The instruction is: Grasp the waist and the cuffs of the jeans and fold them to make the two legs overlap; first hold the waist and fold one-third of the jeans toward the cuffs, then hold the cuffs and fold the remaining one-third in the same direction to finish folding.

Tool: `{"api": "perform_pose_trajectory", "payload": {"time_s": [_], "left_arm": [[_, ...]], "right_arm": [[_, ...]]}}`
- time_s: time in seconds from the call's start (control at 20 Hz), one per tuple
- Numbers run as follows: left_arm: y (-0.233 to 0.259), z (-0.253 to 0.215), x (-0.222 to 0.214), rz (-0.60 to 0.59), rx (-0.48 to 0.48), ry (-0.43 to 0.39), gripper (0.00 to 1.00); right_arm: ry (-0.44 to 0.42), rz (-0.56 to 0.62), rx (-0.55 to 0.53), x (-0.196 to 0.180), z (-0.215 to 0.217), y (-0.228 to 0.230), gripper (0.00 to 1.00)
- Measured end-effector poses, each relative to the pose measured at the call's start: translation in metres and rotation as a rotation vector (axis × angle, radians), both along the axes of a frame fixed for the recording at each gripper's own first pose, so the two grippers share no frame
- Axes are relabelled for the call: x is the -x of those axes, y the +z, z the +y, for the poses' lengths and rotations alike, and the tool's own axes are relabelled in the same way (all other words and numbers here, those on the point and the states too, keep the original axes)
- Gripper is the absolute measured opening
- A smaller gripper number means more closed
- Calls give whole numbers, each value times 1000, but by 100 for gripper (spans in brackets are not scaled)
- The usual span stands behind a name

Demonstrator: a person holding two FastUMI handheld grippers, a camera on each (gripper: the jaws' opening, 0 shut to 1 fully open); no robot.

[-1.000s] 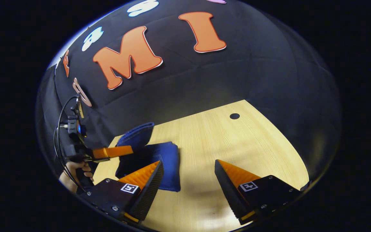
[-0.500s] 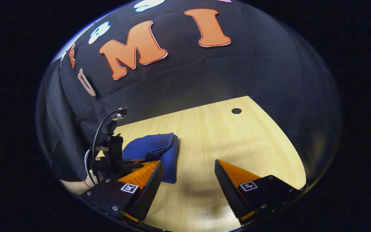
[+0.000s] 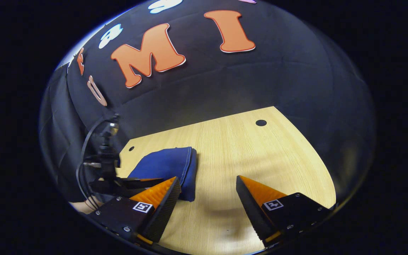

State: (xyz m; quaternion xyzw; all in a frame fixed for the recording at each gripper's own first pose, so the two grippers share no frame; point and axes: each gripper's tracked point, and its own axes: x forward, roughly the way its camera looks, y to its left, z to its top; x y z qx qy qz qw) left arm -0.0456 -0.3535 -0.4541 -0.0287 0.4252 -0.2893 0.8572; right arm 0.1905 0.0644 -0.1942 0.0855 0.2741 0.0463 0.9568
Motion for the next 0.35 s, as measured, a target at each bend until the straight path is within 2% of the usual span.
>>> {"api": "perform_pose_trajectory", "payload": {"time_s": [0.15,0.2,0.35], "left_arm": [[63,48,-21,-122,31,77,98],[90,72,-27,-183,32,113,96],[151,130,-44,-308,35,185,98]], "right_arm": [[-31,-32,38,-6,-2,10,98],[-31,-56,62,-9,0,19,98],[-27,-159,127,-17,13,56,98]]}}
